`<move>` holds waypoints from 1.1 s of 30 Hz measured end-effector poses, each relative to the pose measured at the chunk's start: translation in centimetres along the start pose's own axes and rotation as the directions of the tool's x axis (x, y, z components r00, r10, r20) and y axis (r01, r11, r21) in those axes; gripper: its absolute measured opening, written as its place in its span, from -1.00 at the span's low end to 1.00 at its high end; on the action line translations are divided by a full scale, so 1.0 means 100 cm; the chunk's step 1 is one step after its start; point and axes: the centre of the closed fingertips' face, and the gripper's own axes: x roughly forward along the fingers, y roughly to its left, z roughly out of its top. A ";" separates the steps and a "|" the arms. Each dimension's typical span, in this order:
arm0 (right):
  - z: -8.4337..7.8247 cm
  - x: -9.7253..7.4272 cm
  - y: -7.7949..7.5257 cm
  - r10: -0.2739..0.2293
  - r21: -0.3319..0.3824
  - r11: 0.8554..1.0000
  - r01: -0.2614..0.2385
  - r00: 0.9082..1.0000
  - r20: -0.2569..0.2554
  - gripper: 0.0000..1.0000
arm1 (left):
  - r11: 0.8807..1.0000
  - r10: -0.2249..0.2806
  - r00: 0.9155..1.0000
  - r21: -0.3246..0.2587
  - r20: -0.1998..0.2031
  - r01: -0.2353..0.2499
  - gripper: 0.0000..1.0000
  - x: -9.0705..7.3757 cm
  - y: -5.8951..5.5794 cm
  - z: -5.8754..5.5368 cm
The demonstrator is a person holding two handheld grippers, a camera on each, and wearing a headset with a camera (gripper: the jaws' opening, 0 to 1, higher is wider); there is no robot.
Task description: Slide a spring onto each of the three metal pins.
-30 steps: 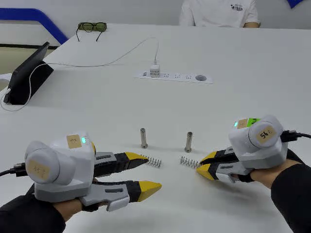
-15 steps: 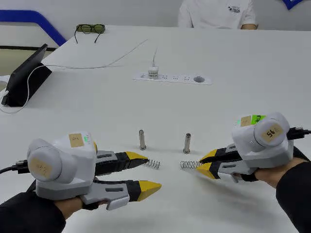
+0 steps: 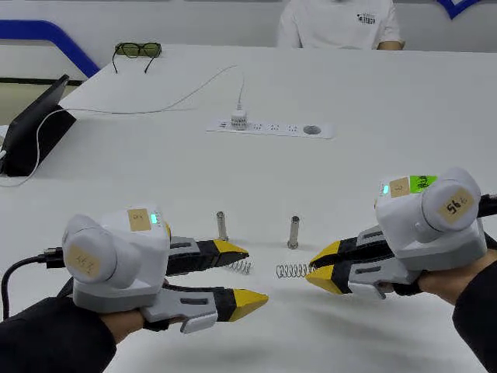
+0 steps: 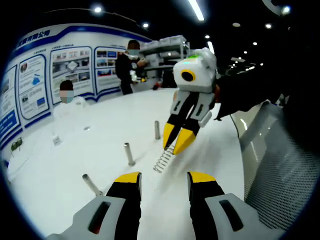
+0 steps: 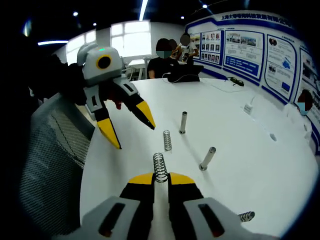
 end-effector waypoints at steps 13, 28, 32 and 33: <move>0.027 0.001 0.027 0.072 -0.074 0.995 -0.072 0.997 0.005 -0.77 | 0.998 -0.021 0.999 0.063 -0.024 0.023 -0.36 0.003 -0.008 -0.003; 0.033 -0.001 0.034 0.095 -0.094 0.991 -0.095 0.995 -0.005 -0.77 | 0.993 -0.027 0.999 0.118 -0.028 0.030 -0.73 0.004 -0.011 -0.002; 0.038 -0.002 0.036 0.095 -0.101 0.990 -0.094 0.995 0.007 -0.77 | 0.993 -0.028 0.999 0.117 -0.031 0.032 -0.75 0.005 -0.011 -0.004; 0.040 -0.002 0.037 0.096 -0.102 0.990 -0.094 0.995 0.013 -0.77 | 0.993 -0.029 0.999 0.117 -0.032 0.033 -0.75 0.005 -0.011 -0.004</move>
